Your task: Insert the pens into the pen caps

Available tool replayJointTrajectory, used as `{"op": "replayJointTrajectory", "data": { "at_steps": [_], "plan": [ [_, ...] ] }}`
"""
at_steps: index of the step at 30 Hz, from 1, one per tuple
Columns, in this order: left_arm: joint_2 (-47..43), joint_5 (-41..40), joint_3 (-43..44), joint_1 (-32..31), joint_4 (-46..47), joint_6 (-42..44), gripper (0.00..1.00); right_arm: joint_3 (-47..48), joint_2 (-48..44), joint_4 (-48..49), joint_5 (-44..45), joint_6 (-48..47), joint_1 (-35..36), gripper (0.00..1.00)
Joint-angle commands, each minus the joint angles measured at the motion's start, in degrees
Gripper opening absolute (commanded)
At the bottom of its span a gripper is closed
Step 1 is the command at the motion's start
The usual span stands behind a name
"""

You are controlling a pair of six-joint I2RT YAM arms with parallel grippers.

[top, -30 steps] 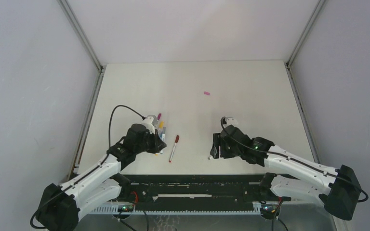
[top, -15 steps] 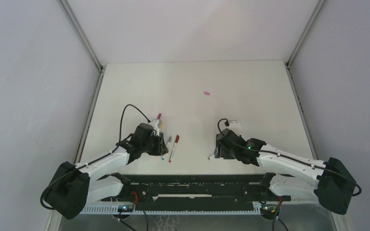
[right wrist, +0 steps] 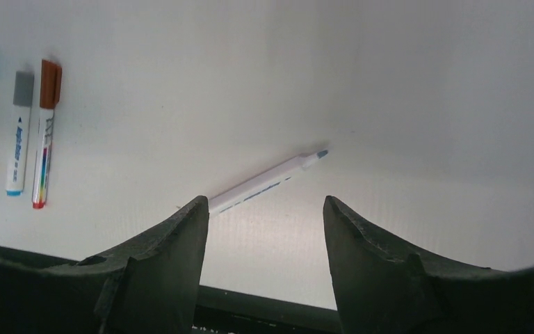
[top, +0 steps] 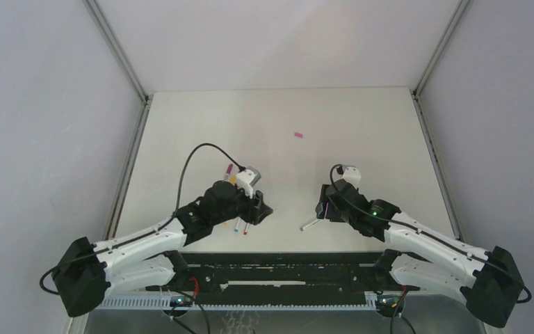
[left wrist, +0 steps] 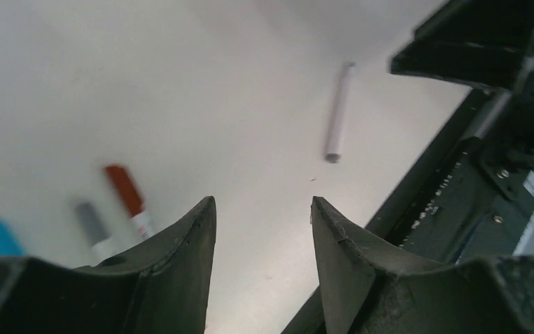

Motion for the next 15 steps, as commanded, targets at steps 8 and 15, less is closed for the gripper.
{"op": "replayJointTrajectory", "data": {
  "at_steps": [8,15],
  "plan": [
    [23.8,-4.3,11.0,-15.1,22.7,7.6,0.55,0.5,-6.9,2.3,0.8,-7.1,-8.0,0.6],
    [35.6,-6.6,18.8,-16.9,19.4,9.8,0.52,0.5,-9.1,1.4,1.0,-7.0,-8.8,0.59]
  ]
}}
